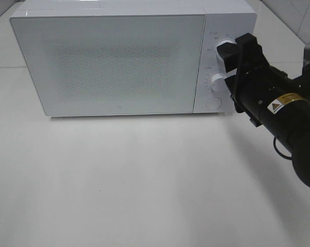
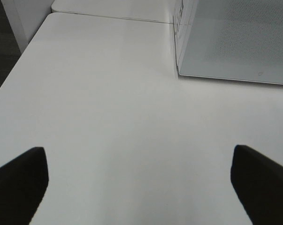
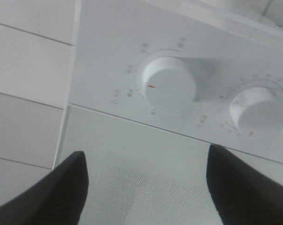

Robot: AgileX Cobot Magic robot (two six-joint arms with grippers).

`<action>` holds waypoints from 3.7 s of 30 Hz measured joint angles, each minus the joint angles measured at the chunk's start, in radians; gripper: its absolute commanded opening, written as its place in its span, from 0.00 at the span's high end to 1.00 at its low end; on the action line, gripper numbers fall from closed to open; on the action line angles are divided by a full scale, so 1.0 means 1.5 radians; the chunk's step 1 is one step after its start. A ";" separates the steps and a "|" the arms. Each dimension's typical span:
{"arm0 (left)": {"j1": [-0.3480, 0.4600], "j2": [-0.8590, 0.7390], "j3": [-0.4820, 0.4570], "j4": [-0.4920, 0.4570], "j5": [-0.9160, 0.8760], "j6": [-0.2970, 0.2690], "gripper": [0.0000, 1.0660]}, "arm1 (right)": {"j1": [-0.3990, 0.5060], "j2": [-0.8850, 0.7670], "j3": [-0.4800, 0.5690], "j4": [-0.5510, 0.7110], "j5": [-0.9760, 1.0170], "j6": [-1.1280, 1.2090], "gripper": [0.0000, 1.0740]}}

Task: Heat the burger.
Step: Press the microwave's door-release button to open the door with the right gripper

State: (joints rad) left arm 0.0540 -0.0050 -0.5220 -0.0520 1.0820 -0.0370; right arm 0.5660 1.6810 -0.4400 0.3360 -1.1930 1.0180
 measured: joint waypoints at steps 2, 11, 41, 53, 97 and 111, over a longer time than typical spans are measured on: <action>0.000 0.000 0.000 0.000 0.000 0.000 0.08 | -0.002 -0.049 0.001 -0.001 0.052 -0.113 0.42; 0.000 0.000 0.000 0.000 0.000 0.000 0.08 | -0.002 -0.159 0.001 -0.002 0.238 -0.457 0.34; 0.000 0.000 0.000 0.000 0.000 0.000 0.08 | -0.124 -0.412 -0.129 -0.173 1.134 -0.791 0.29; 0.000 0.000 0.000 0.000 0.000 0.000 0.08 | -0.124 -0.561 -0.155 -0.319 1.405 -0.651 0.29; 0.000 0.000 0.000 0.000 0.000 0.000 0.08 | -0.349 -1.123 -0.035 -0.259 1.442 -0.634 0.31; 0.000 0.000 0.000 0.000 0.000 0.000 0.08 | -0.349 -1.123 -0.037 -0.259 1.441 -0.635 0.31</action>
State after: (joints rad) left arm 0.0540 -0.0050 -0.5220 -0.0520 1.0820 -0.0370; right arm 0.0430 -0.0040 -0.4950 -0.0530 0.9690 0.0650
